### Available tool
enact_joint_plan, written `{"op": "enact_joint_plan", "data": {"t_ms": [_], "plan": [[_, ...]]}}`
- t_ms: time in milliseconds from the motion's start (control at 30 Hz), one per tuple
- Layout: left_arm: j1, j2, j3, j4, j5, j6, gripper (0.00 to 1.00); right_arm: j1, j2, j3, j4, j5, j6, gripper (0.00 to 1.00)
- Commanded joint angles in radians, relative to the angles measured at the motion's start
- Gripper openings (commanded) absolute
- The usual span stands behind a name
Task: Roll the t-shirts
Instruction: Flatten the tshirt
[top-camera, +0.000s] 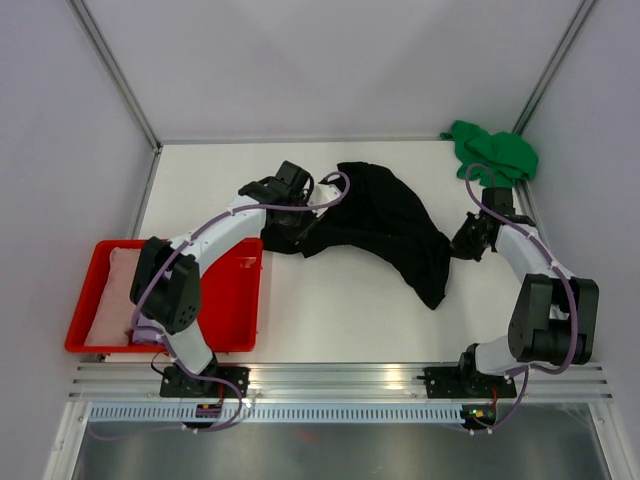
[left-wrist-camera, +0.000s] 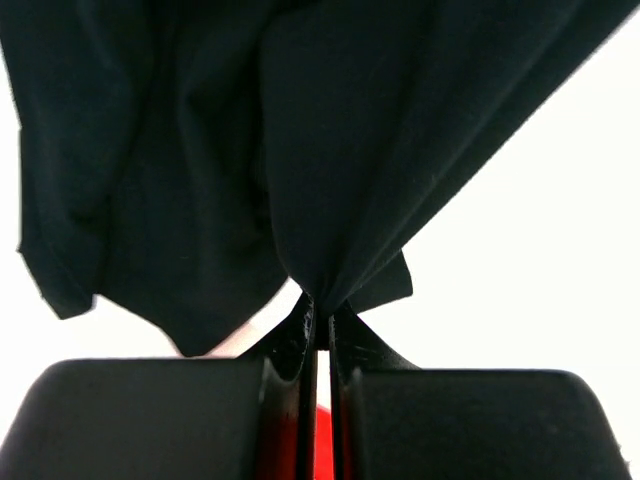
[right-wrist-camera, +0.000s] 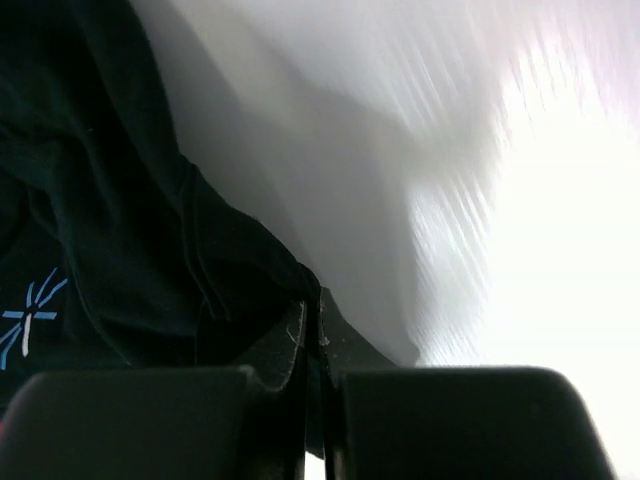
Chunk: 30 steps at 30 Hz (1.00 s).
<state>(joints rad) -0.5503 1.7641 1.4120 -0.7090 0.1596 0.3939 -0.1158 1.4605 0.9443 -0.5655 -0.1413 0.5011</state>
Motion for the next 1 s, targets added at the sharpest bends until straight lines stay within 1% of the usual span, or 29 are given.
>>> {"op": "enact_joint_plan", "data": {"t_ms": [0,100,133,200,233,267,300,333,400,467,567,600,667,700,733,767,800,867,900,967], "plan": [[0.024,-0.075,-0.059,-0.081,-0.011,0.086,0.02,-0.082,-0.02,-0.033,-0.014,0.06,0.048,0.06],[0.026,-0.091,-0.058,-0.09,-0.006,0.098,0.02,-0.166,-0.046,-0.035,-0.019,0.124,0.048,0.08],[0.026,-0.097,-0.056,-0.093,-0.003,0.102,0.02,-0.204,-0.06,-0.021,-0.025,0.208,0.045,0.12],[0.026,-0.101,-0.047,-0.104,0.003,0.097,0.02,-0.244,-0.066,0.008,-0.049,0.25,0.028,0.15],[0.026,-0.104,-0.044,-0.109,0.011,0.095,0.02,-0.252,-0.066,0.042,-0.057,0.262,0.024,0.19],[0.026,-0.107,-0.041,-0.113,0.023,0.091,0.02,-0.254,-0.068,0.056,-0.066,0.27,0.021,0.27],[0.026,-0.11,-0.041,-0.115,0.03,0.088,0.02,-0.254,-0.069,0.069,-0.085,0.272,0.019,0.43],[0.026,-0.115,-0.041,-0.118,0.04,0.079,0.02,-0.254,-0.074,0.092,-0.095,0.269,0.005,0.45],[0.026,-0.118,-0.036,-0.121,0.055,0.066,0.02,-0.254,-0.106,0.102,-0.108,0.203,-0.027,0.46],[0.026,-0.12,-0.038,-0.132,0.061,0.053,0.02,-0.225,-0.146,0.105,-0.122,0.19,-0.071,0.47],[0.026,-0.127,-0.045,-0.141,0.061,0.042,0.02,-0.066,-0.209,0.096,-0.154,0.198,-0.07,0.51],[0.026,-0.13,-0.047,-0.141,0.061,0.039,0.02,0.05,-0.23,0.067,-0.146,0.189,-0.067,0.55],[0.026,-0.135,-0.053,-0.142,0.058,0.037,0.02,0.183,-0.242,0.028,-0.132,0.184,-0.024,0.62],[0.026,-0.138,-0.053,-0.142,0.057,0.037,0.02,0.297,-0.247,-0.014,-0.114,0.178,-0.004,0.66],[0.026,-0.141,-0.056,-0.145,0.052,0.039,0.02,0.351,-0.247,-0.031,-0.105,0.177,0.011,0.7],[0.027,-0.141,-0.058,-0.145,0.047,0.04,0.02,0.398,-0.244,-0.045,-0.097,0.18,0.036,0.76],[0.027,-0.144,-0.058,-0.147,0.044,0.043,0.02,0.492,-0.23,-0.059,-0.09,0.193,0.042,0.79],[0.027,-0.143,-0.058,-0.15,0.04,0.046,0.02,0.568,-0.198,-0.065,-0.074,0.201,0.054,0.81],[0.027,-0.141,-0.054,-0.15,0.038,0.046,0.02,0.631,-0.183,-0.064,-0.068,0.209,0.054,0.81],[0.027,-0.138,-0.044,-0.149,0.037,0.04,0.02,0.672,-0.128,-0.07,-0.045,0.209,0.054,0.81]]}}
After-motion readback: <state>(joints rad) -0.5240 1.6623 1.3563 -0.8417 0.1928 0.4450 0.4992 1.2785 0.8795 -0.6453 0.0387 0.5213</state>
